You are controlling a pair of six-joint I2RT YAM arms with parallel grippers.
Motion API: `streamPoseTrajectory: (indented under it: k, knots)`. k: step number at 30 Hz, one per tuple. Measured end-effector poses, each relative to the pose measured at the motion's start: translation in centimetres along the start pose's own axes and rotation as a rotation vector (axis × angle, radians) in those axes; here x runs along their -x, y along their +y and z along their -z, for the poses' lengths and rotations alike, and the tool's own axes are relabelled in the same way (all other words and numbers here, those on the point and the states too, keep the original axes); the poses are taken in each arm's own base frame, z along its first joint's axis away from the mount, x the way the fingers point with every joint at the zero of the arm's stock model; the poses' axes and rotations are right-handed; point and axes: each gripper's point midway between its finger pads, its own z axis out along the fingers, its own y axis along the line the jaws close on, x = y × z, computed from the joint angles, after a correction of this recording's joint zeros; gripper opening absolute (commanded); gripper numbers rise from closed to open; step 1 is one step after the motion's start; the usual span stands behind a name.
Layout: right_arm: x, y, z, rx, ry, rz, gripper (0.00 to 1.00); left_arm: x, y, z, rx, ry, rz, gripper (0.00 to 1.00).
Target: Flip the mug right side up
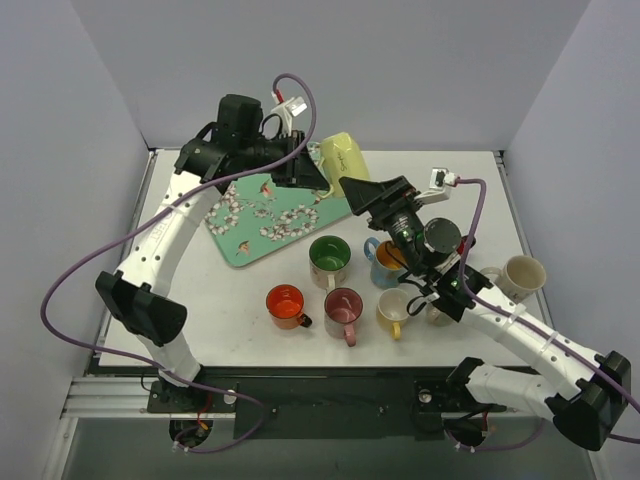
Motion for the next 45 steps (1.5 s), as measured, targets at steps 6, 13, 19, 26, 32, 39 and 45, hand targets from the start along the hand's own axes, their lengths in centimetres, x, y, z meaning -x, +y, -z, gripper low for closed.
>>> streamPoseTrajectory:
  k: [6,13,19,26,32,39,45]
  knots:
    - [-0.9,-0.7,-1.1,-0.008,0.0,0.0,0.86,-0.7,-3.0,-0.1,-0.068,0.03,-0.024,0.0]
    - [0.0,0.5,-1.1,0.045,-0.032,0.075,0.36,-2.9,-4.6,-1.5,-0.124,0.076,-0.02,0.0]
    - [0.2,1.4,-0.7,0.097,-0.026,0.209,0.0,-4.4,-5.0,-1.7,-0.149,0.137,0.12,0.23]
    - [0.4,-0.4,0.0,-0.053,0.078,0.383,0.0,-4.1,-2.4,-2.0,-0.076,0.097,-0.034,0.81]
    - [-0.6,-0.9,0.4,-0.208,0.33,0.647,0.0,-0.1,9.1,2.7,0.358,-0.083,-0.199,0.86]
    - [-13.9,2.4,3.3,-0.022,0.861,1.022,0.0,-0.1,20.1,12.6,0.852,-0.166,-0.267,0.86]
    - [-25.8,-0.8,13.3,0.255,1.403,1.321,0.0,-1.9,27.0,20.1,1.075,-0.211,-0.167,0.86]
